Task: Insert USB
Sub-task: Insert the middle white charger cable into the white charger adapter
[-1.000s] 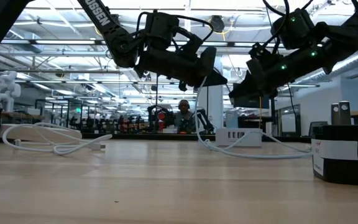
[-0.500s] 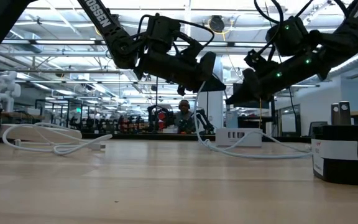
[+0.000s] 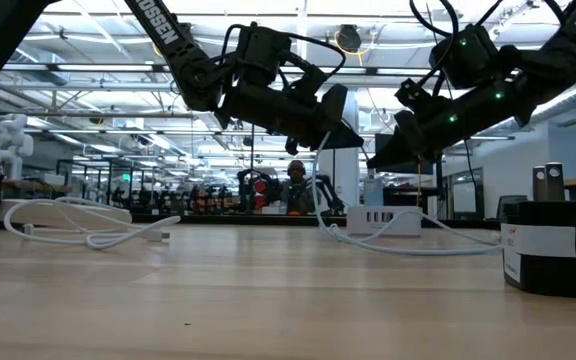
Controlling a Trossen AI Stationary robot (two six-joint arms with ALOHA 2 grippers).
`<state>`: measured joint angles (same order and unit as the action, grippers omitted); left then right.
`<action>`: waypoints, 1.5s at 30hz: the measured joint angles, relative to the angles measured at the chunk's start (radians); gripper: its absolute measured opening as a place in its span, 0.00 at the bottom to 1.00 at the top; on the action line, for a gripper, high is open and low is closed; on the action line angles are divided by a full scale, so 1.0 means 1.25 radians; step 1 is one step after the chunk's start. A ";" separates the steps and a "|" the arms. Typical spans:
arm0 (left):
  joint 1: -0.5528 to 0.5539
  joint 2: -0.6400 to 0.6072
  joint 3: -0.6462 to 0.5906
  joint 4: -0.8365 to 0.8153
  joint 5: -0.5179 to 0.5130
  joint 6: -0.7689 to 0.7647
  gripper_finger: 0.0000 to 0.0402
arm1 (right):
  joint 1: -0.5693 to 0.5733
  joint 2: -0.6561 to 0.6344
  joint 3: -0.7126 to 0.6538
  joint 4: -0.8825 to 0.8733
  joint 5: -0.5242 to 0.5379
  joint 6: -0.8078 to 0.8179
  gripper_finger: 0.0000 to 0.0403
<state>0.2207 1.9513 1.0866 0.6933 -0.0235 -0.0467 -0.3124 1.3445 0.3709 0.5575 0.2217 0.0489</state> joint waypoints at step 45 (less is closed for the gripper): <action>-0.007 -0.004 0.114 -0.177 -0.020 0.000 0.01 | -0.055 0.001 -0.006 -0.068 -0.079 0.108 0.00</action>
<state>0.2124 1.9458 1.2294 0.4719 -0.0486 -0.0470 -0.3813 1.3462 0.3628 0.4725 0.1233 0.1842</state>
